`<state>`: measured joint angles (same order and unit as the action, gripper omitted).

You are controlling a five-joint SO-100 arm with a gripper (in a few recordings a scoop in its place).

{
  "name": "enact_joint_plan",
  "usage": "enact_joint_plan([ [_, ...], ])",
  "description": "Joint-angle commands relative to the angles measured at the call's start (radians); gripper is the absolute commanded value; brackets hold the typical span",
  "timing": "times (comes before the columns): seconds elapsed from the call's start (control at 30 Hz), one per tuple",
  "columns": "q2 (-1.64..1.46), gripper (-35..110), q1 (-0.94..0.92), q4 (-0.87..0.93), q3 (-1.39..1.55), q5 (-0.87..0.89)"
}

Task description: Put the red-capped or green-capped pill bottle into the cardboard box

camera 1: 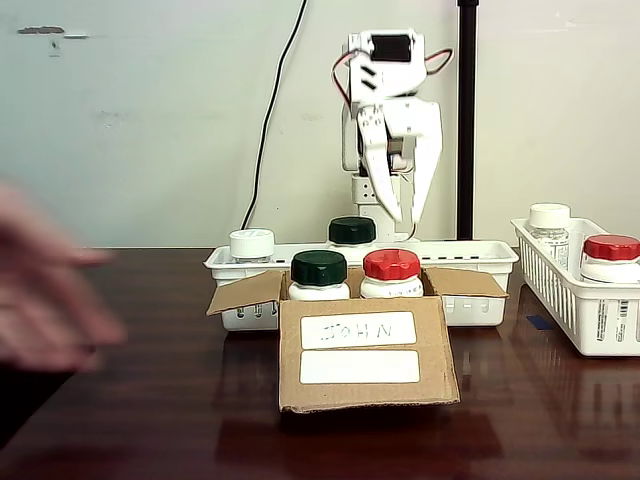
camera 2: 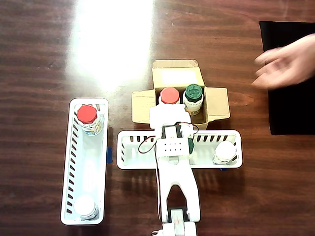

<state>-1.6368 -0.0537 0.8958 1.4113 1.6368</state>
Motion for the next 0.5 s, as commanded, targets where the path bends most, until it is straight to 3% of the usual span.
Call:
enact_joint_plan([
  [0.0,-0.199,2,-0.035,0.137,-0.123,0.012],
  [0.2,-0.318,0,-0.087,0.374,-0.245,0.044],
  [0.47,-0.595,0,-0.120,0.624,-0.124,0.037],
])
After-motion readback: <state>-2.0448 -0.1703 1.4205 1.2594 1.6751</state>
